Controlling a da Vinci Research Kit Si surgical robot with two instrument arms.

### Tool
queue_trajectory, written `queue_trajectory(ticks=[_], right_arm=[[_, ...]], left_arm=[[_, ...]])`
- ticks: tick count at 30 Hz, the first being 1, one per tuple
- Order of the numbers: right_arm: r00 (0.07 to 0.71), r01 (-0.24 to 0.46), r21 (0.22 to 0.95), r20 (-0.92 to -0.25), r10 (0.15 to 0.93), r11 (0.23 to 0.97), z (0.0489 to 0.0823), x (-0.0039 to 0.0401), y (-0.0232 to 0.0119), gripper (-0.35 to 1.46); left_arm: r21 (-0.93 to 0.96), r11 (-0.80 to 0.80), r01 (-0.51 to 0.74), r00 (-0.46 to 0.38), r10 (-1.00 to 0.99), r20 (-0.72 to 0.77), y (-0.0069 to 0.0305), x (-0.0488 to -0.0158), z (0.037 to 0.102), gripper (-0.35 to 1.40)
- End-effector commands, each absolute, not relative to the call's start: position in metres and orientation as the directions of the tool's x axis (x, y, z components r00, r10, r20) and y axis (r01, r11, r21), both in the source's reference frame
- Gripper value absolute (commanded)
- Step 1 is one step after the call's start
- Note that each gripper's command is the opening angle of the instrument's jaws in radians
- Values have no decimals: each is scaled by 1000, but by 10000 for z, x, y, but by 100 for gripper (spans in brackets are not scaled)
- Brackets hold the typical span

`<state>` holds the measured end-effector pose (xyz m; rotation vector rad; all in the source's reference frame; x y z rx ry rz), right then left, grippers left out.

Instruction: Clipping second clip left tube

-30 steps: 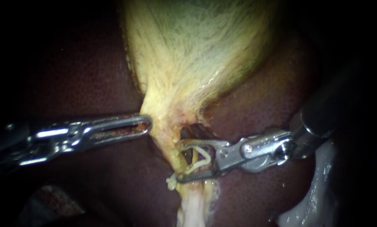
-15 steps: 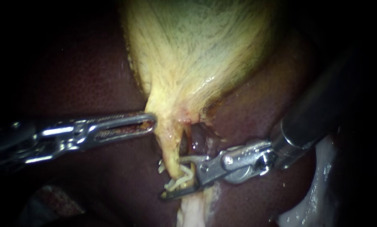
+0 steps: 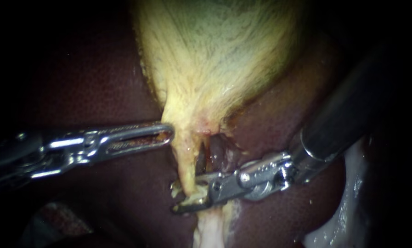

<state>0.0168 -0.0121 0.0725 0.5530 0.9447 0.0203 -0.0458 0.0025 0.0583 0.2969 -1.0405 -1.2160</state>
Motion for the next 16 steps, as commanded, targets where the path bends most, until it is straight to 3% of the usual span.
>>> queue_trajectory(ticks=[1,16], right_arm=[[600,216,465,-757,259,858,723,169,-121,-35],[612,197,491,-738,285,849,725,168,-123,-35]], left_arm=[[687,375,622,-22,-869,495,25,-458,583,-35],[688,376,621,-21,-869,494,25,-460,584,-35]])
